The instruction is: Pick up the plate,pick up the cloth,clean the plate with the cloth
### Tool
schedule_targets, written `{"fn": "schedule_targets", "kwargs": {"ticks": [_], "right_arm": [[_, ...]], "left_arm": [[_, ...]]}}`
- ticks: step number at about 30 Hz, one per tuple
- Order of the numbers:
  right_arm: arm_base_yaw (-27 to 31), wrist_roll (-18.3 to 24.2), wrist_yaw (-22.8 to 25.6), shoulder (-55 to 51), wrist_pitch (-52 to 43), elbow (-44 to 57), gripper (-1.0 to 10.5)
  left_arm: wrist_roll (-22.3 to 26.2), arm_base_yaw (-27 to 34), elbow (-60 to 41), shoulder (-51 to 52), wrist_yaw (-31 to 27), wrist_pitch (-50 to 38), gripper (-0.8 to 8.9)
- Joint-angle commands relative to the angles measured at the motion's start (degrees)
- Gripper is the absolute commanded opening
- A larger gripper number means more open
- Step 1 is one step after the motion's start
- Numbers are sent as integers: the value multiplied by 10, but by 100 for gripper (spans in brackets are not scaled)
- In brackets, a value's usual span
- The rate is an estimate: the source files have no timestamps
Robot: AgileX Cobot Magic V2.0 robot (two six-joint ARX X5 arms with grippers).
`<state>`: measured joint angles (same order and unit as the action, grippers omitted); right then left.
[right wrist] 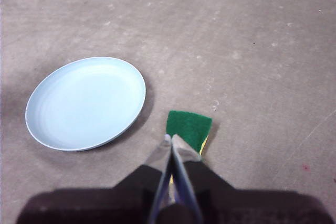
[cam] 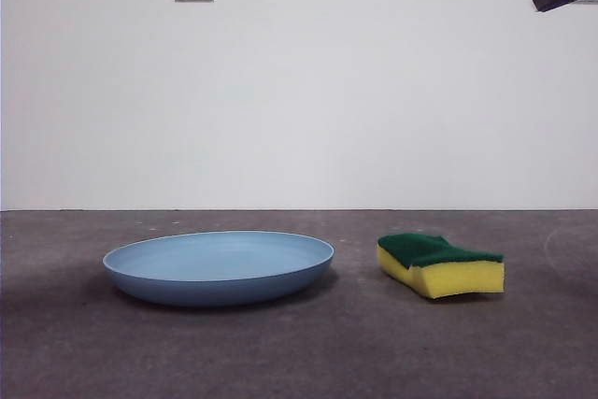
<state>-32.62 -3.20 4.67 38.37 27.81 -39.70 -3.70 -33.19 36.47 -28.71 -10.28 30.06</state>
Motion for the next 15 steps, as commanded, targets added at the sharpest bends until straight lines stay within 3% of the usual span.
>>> {"fn": "schedule_targets", "kwargs": {"ticks": [1,12,15], "right_arm": [[-1,-8,2,-2,-3,3,0],[-1,-8,2,-1,-3,3,0],[-1,-8,2,-1,-3,3,0]], "left_arm": [[-8,-2,-1,-5,-1,0,-2],[-8,-2,-1,-15,-1,0,-2],[43,-2,-1,-14,-5,3,-2]]}}
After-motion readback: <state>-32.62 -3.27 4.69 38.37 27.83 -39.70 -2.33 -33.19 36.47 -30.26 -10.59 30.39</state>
